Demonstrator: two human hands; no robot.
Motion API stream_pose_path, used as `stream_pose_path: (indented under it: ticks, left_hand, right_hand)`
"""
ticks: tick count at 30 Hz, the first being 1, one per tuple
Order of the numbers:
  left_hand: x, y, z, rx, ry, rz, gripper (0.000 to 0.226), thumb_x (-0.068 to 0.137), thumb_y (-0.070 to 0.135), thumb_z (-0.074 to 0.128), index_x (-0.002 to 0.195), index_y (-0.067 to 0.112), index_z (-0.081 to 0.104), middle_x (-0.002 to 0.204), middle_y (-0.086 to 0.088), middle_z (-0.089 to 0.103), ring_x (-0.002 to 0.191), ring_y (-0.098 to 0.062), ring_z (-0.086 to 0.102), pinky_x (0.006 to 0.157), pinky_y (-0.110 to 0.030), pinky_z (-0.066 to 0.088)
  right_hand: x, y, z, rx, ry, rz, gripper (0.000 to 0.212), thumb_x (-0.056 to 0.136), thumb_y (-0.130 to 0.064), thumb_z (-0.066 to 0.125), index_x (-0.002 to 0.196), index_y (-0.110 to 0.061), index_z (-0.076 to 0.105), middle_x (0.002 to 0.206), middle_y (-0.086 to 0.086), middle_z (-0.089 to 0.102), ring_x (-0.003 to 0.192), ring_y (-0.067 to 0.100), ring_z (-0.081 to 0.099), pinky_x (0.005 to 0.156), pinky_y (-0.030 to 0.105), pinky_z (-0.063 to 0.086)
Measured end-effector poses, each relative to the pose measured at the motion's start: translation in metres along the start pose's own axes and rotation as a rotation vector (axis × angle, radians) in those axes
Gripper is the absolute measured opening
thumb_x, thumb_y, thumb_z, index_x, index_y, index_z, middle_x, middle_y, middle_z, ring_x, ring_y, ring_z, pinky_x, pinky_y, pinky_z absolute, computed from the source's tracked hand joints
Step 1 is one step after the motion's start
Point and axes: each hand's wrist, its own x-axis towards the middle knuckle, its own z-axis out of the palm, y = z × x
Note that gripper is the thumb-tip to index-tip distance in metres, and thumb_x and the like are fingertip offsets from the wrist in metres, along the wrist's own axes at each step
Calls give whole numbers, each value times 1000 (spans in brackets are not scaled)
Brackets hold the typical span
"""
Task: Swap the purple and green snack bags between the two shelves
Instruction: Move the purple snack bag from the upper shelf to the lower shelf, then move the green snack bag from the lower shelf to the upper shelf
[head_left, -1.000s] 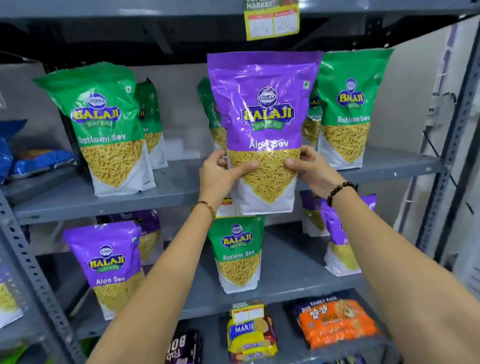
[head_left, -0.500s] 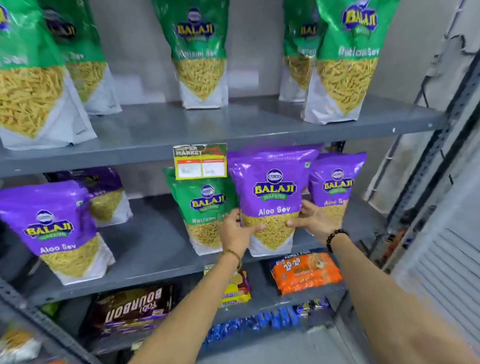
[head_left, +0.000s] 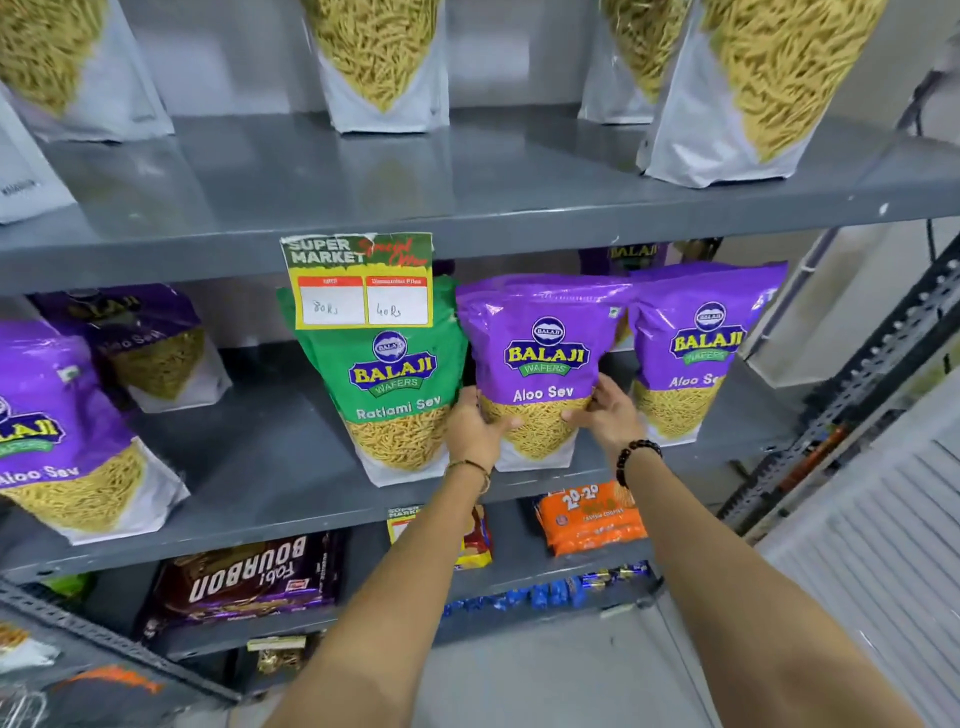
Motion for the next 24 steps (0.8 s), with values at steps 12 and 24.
stream_pose_path:
  ticks: [12, 24]
  left_hand:
    - [-47, -44, -43, -26, 26, -131, 60, 78, 16, 68, 129, 2, 40, 135, -19, 50, 123, -32, 47, 100, -39, 40]
    - [-10, -55, -134, -79, 157, -220, 79, 76, 17, 70, 139, 3, 25, 145, -18, 38, 133, -34, 37, 109, -46, 33]
  right_hand:
    - [-58, 39, 76, 31, 351, 118, 60, 72, 0, 67, 126, 1, 42, 126, 15, 56, 113, 25, 53, 99, 34, 39]
    - [-37, 16, 153, -35, -66, 127, 72, 74, -3, 67, 137, -11, 34, 139, 6, 46, 127, 23, 43, 107, 39, 36]
